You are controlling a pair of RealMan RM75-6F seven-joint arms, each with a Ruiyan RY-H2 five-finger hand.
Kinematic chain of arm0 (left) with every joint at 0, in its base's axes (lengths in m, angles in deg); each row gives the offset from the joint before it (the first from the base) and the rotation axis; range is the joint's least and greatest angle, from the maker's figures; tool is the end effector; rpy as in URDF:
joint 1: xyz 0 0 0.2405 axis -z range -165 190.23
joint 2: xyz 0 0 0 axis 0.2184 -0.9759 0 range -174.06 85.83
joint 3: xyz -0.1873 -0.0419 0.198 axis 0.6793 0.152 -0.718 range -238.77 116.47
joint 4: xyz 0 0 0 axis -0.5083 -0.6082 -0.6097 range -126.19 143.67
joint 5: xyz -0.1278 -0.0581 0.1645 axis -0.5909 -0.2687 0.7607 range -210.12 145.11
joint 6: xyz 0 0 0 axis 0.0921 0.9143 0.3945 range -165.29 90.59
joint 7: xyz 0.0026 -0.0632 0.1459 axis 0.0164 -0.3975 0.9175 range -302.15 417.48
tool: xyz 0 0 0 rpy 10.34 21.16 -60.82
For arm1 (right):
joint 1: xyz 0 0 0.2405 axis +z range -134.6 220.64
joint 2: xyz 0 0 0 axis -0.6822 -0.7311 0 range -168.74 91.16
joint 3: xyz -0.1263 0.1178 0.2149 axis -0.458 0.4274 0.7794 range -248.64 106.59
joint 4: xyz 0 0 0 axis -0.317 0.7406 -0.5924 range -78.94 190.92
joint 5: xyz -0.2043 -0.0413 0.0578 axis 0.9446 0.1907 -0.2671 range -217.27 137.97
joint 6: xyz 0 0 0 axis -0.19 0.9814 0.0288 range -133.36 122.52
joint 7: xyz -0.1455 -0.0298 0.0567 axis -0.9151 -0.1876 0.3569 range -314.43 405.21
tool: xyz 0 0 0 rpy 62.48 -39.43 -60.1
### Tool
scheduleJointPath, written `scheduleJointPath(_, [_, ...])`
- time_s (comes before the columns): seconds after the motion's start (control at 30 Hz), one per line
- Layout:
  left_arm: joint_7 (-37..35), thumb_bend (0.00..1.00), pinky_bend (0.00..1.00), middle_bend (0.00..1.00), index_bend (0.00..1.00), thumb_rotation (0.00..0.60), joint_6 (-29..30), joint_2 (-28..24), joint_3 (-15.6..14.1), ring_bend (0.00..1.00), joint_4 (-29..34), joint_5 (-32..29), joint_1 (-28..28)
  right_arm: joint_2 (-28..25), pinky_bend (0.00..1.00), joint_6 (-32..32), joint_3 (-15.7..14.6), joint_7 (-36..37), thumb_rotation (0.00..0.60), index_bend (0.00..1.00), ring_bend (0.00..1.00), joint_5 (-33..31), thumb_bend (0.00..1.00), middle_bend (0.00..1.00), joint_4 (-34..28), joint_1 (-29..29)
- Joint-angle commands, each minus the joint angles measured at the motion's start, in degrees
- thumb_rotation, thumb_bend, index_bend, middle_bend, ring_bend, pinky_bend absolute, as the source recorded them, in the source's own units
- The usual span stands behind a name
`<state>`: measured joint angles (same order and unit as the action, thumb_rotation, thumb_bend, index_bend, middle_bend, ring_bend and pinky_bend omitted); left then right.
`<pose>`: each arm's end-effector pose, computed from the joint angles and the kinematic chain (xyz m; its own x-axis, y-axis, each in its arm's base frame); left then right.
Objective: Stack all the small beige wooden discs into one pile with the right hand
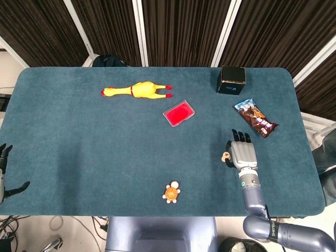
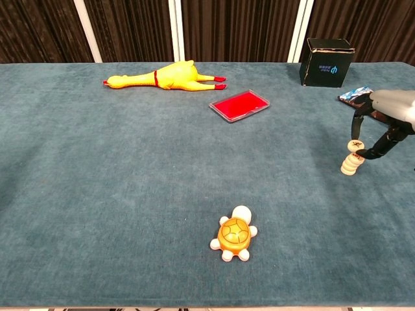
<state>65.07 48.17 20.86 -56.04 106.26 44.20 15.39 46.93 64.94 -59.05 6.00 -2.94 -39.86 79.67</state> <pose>-0.3384 0.1909 0.1633 0.4027 -0.0034 0.9153 0.9016 0.1741 -0.3960 -0.2224 -0.3472 0.0127 0.4245 -0.3021 0.8535 -0.8805 0.0819 0.4669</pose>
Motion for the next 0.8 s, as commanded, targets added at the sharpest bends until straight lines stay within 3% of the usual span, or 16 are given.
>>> scheduleJointPath(0.03, [-0.1, 0.03, 0.0, 0.0, 0.09, 0.6, -0.1, 0.0, 0.0, 0.0, 0.0, -0.1, 0.0, 0.1, 0.0, -0.2, -0.1, 0.1, 0.6, 0.53, 0.0, -0.1, 0.43, 0.0, 0.4, 0.0])
scheduleJointPath(0.8, [-0.1, 0.03, 0.0, 0.0, 0.09, 0.6, -0.1, -0.1, 0.0, 0.0, -0.1, -0.1, 0.0, 0.5, 0.0, -1.3, -0.6, 1.2, 0.6, 0.53, 0.0, -0.6, 0.43, 0.0, 2.1, -0.3])
